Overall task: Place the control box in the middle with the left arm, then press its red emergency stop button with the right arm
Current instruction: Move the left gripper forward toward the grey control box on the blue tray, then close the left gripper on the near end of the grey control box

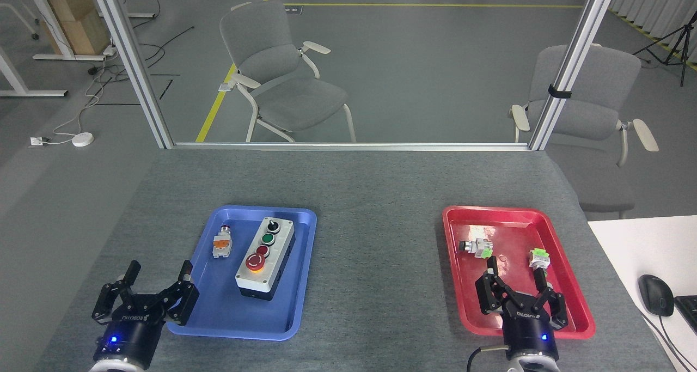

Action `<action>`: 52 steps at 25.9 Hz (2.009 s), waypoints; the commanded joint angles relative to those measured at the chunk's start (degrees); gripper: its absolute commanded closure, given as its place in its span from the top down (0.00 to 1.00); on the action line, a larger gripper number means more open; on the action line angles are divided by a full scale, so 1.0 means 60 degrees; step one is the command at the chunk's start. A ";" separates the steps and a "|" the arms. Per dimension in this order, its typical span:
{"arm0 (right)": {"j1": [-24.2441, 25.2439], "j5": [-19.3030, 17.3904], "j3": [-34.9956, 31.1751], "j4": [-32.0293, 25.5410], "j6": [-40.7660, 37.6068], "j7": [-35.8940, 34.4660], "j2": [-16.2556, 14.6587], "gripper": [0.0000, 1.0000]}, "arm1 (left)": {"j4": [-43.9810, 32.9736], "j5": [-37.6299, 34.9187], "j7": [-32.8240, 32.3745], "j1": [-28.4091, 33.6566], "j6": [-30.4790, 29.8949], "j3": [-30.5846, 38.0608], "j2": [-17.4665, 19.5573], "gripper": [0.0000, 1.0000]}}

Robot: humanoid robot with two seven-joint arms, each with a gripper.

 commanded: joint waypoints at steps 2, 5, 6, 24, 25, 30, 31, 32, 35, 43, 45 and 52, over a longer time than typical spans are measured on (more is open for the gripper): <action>0.0000 0.0001 0.0000 0.0000 -0.0012 0.0002 0.0008 0.99 | 0.0085 -0.0017 0.0208 0.0006 0.0010 0.0017 -0.0141 0.99; 0.0000 0.0001 0.0015 0.0000 -0.0012 0.0002 -0.0006 0.99 | 0.0026 0.0159 0.0618 0.0021 0.0040 0.0047 -0.0361 0.99; 0.0001 0.0001 0.0000 0.0000 -0.0012 0.0002 0.0008 0.99 | -0.0062 0.0188 0.0618 0.0050 -0.0048 0.0017 -0.0390 0.99; 0.0000 -0.0014 0.0000 0.0000 -0.0027 0.0002 0.0037 0.99 | 0.2370 -0.1394 -0.0510 -0.1019 -0.0473 -0.1975 -0.0742 0.97; 0.0000 0.0001 0.0000 0.0000 -0.0027 0.0002 0.0037 0.99 | 0.2619 -0.1394 -0.0876 -0.1151 -0.0459 -0.1989 -0.0756 0.97; 0.0001 -0.0014 0.0015 0.0000 -0.0042 0.0002 0.0037 0.99 | 0.3410 -0.1379 -0.1345 -0.1767 -0.0473 -0.1989 -0.0874 0.97; 0.0001 -0.0014 0.0015 0.0000 -0.0042 0.0002 0.0037 0.99 | 0.3483 -0.1379 -0.1374 -0.1825 -0.0459 -0.1989 -0.0874 0.97; 0.0000 -0.0014 0.0015 0.0000 -0.0042 0.0002 0.0037 0.99 | 0.3542 -0.1379 -0.1389 -0.1869 -0.0429 -0.1989 -0.0874 0.97; 0.0000 0.0001 0.0015 0.0000 -0.0042 0.0002 0.0037 0.99 | 0.3835 -0.1394 -0.1418 -0.2103 -0.0210 -0.1989 -0.0961 0.97; 0.0000 -0.0014 0.0015 0.0000 -0.0056 0.0002 0.0052 0.99 | 0.4494 -0.1394 -0.1418 -0.2601 -0.0048 -0.1989 -0.1137 0.98; 0.0000 -0.0014 0.0015 0.0000 -0.0056 0.0002 0.0052 0.99 | 0.4494 -0.1408 -0.1418 -0.2601 -0.0063 -0.2019 -0.1196 0.98; 0.0000 -0.0014 0.0015 0.0000 -0.0056 0.0002 0.0037 0.99 | 0.4333 -0.1394 -0.1389 -0.2470 -0.0517 -0.2019 -0.1240 0.98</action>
